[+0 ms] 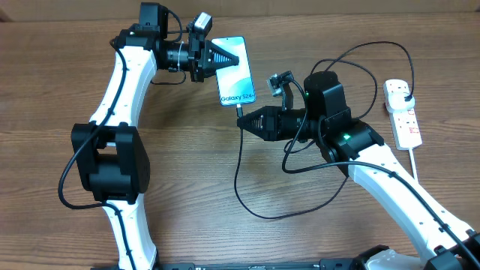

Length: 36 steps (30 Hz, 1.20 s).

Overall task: Plug charger to phone and switch on socket
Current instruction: 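Push the plug into the phone port while the left gripper holds the phone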

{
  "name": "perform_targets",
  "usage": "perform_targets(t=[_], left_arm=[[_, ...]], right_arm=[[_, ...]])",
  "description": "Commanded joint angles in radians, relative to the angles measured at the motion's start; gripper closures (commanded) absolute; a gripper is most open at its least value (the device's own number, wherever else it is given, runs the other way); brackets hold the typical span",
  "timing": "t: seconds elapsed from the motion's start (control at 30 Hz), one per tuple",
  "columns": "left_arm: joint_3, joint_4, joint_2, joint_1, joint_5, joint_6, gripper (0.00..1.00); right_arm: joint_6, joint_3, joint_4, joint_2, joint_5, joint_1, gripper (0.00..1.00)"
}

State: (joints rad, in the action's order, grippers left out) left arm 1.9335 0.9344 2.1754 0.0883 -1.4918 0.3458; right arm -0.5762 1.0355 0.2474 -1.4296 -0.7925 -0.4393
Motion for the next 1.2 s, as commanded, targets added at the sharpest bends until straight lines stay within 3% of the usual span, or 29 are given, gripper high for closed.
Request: perform_targets(t=[0.0, 1.17], left_arm=[[0.020, -0.001, -0.010, 0.010, -0.043, 0.018, 0.95], [0.020, -0.001, -0.010, 0.010, -0.043, 0.018, 0.95]], right_arm=[[0.000, 0.000, -0.006, 0.023, 0.006, 0.003, 0.96], [0.000, 0.000, 0.004, 0.023, 0.032, 0.010, 0.96]])
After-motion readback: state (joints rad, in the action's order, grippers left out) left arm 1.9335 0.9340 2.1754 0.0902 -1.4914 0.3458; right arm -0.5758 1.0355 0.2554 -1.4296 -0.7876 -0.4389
